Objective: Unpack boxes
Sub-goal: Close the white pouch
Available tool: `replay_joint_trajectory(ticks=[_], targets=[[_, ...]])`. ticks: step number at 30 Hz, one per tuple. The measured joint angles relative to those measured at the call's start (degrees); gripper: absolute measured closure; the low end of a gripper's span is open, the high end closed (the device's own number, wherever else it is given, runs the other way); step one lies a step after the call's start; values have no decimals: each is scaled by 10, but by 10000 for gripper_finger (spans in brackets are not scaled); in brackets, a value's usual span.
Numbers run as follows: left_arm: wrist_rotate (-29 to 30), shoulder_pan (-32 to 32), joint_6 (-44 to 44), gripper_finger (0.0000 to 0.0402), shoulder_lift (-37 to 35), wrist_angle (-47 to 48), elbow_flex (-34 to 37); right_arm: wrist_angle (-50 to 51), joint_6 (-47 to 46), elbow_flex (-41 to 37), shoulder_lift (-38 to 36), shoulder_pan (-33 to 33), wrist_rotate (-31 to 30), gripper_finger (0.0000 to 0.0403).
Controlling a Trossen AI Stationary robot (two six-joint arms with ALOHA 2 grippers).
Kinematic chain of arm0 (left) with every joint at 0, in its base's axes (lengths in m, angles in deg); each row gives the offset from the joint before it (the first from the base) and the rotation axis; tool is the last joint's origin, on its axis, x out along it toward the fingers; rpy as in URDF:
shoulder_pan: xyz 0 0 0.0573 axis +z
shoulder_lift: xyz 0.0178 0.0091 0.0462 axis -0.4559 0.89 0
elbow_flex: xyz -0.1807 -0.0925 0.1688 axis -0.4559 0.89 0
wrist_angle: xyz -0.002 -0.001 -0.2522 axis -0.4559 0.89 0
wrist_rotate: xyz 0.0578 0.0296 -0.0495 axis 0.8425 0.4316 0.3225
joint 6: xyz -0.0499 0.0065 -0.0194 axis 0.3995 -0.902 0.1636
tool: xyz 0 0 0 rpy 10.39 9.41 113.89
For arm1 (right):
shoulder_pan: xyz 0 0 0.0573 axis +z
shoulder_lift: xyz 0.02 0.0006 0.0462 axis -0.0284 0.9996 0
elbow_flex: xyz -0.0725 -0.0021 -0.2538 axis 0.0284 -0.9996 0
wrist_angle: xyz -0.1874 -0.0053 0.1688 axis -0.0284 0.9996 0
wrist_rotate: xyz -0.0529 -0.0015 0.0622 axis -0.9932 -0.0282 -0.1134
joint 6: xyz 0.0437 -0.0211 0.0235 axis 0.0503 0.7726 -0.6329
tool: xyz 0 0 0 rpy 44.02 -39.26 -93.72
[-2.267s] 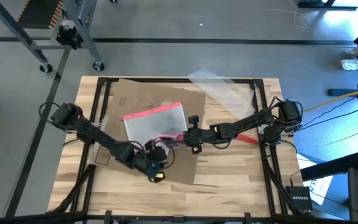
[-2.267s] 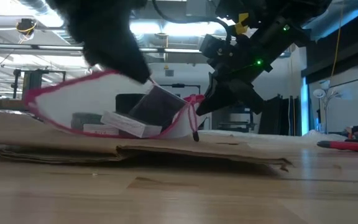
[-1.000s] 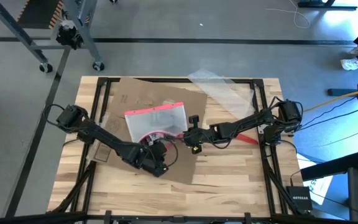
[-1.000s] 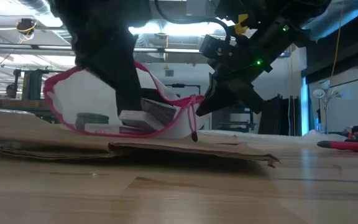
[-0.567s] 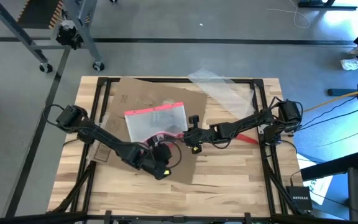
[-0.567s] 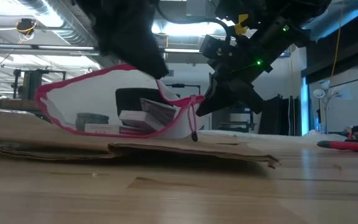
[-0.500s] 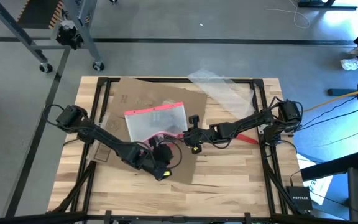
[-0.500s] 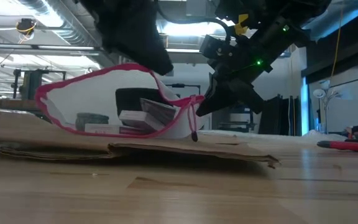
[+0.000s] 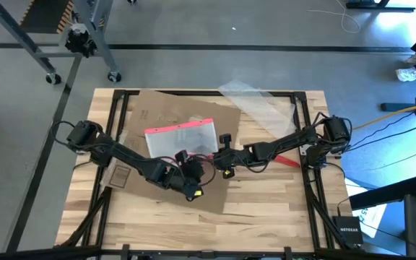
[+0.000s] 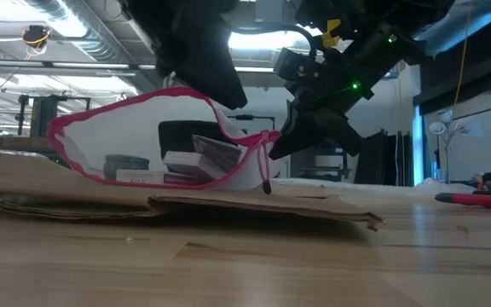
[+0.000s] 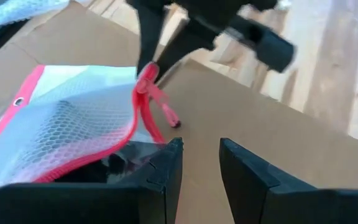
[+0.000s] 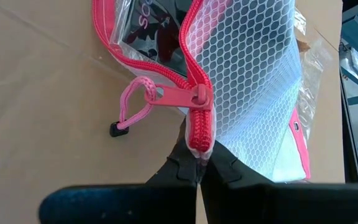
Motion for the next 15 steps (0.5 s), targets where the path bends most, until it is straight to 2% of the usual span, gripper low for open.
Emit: replay_joint_trajectory(ticks=[9, 15], targets=[[0, 23, -12, 302, 51, 13, 0, 1, -1, 0, 0, 0, -3, 403], [95, 37, 1, 302, 73, 62, 0, -3, -3, 0, 0, 0, -5, 403]])
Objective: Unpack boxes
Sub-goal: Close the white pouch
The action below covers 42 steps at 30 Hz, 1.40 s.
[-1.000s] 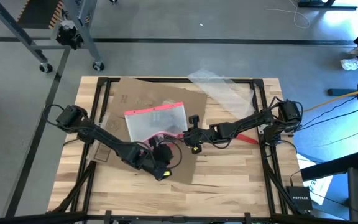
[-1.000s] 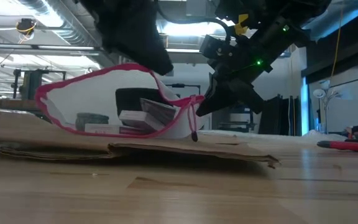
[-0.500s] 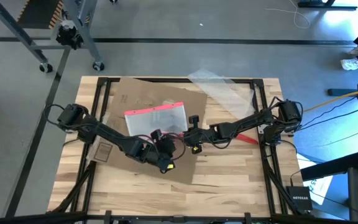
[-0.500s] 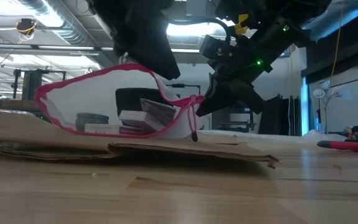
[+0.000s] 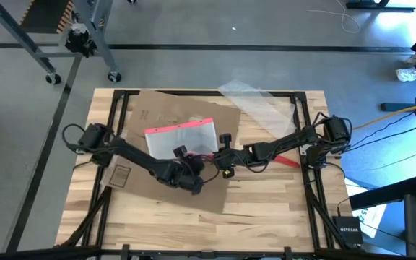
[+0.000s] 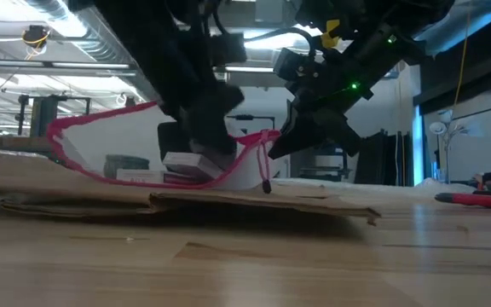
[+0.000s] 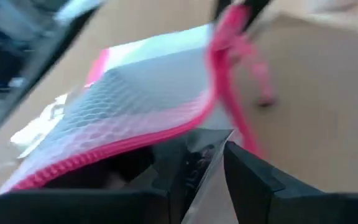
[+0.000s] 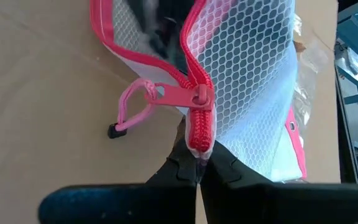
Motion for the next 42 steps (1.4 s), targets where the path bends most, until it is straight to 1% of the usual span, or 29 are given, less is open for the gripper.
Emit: replay_joint_trajectory(ticks=[4, 8, 11, 17, 21, 24, 28, 32, 37, 40, 42], targets=[[16, 23, 6, 302, 16, 18, 0, 0, 0, 0, 0, 0, 0, 403], [10, 31, -7, 302, 26, 3, 0, 3, -2, 0, 0, 0, 3, 403], [2, 19, -5, 302, 21, 2, -5, 3, -6, 0, 0, 0, 5, 403], [0, -20, 19, 302, -23, 6, -22, -1, -17, 0, 0, 0, 2, 403], [-3, -42, 65, 302, -40, 2, -22, 0, -23, 1, 0, 0, 2, 403], [-3, -54, 113, 302, -38, -34, -16, 1, -28, 1, 0, 0, 0, 403], [-12, -52, 167, 301, -32, -109, 20, 1, -28, 1, 0, 0, 0, 403], [-15, -35, 164, 289, -32, -187, 50, 1, -28, 1, 0, 0, 0, 403], [-32, -14, 133, 261, -25, -274, 84, 1, -28, 1, 0, 0, 0, 403], [-34, -1, 129, 249, -19, -310, 94, 1, -29, 1, 0, 0, 0, 403], [-34, 8, 129, 246, -14, -311, 95, 2, -30, 1, 0, 0, 0, 403]])
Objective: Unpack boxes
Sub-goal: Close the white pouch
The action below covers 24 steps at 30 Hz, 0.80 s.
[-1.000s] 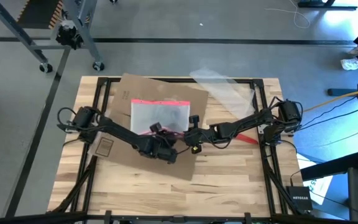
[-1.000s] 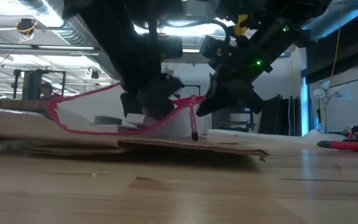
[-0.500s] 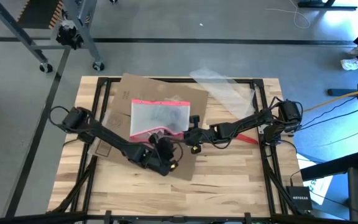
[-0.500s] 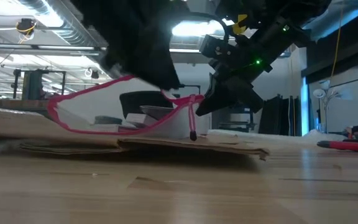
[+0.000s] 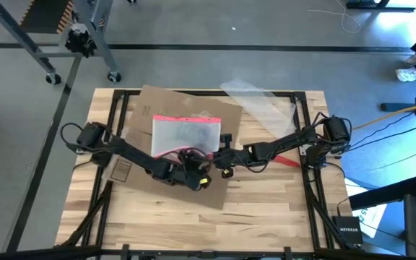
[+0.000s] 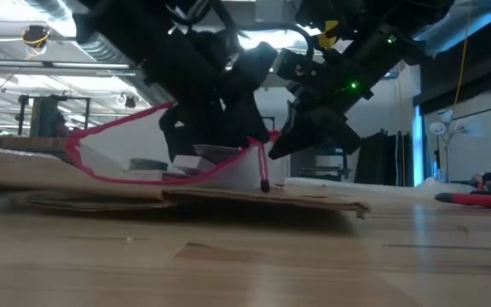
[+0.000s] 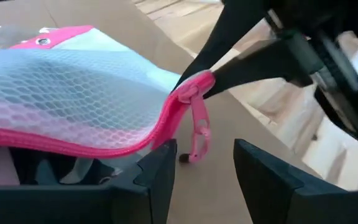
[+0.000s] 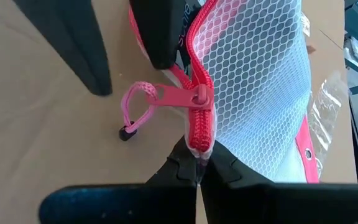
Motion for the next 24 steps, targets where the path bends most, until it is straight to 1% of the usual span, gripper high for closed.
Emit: replay_joint_trajectory(ticks=[5, 9, 11, 13, 17, 18, 20, 24], targets=[[-11, 21, -1, 247, 23, -28, 0, 1, 0, 0, 1, 0, 0, 403], [-3, 29, -24, 249, 36, -62, 0, 2, -1, 0, 1, -1, -1, 403], [3, 31, -23, 258, 36, -69, 0, 2, -2, 0, 1, -1, -4, 403], [15, 31, -23, 283, 36, -67, 0, 1, -4, 0, 1, -1, -5, 403], [25, 31, -47, 375, 36, -53, 0, 1, -5, 0, 1, 0, -5, 403], [25, 31, -50, 387, 36, -48, 0, 1, -5, 0, 1, 0, -7, 403], [27, 27, -36, 393, 35, -26, -3, 4, -4, 0, 1, 0, -16, 403], [31, 10, 7, 399, 15, 80, -29, 8, 1, 0, 1, 1, -25, 403]])
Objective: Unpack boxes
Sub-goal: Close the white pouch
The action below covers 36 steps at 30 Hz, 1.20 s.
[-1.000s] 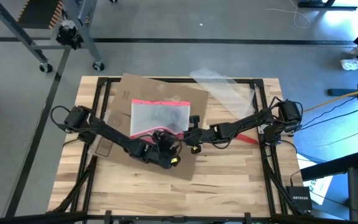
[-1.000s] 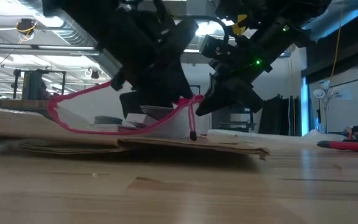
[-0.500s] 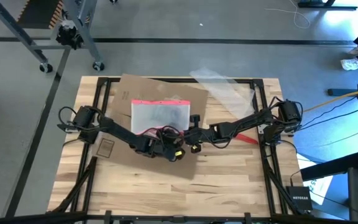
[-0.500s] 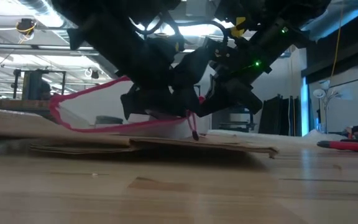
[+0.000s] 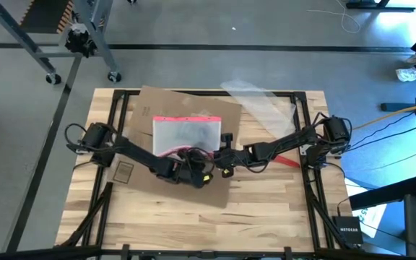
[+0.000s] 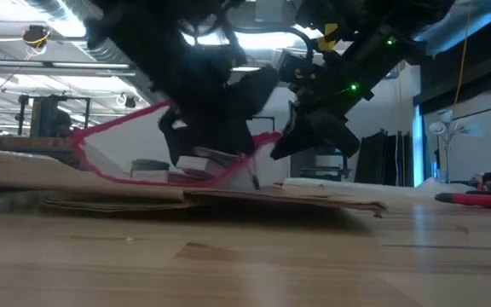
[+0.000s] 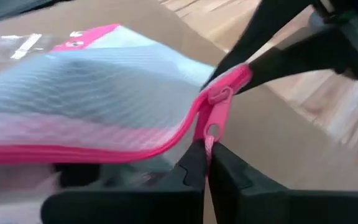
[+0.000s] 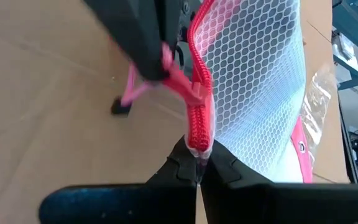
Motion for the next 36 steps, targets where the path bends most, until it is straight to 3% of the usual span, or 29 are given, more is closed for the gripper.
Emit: replay_joint_trajectory(ticks=[9, 14, 23, 36], targets=[[-8, -37, 87, 401, -45, 267, -44, 12, 6, 0, -1, 0, -3, 403], [-21, -56, 140, 401, -63, 359, -48, 24, 17, 2, -1, 1, -3, 403], [-31, -95, 182, 401, -82, 451, -48, 42, 18, 2, -12, 1, -1, 403], [-58, -119, 203, 401, -114, 535, -50, 115, 18, 1, -93, 0, 1, 403]])
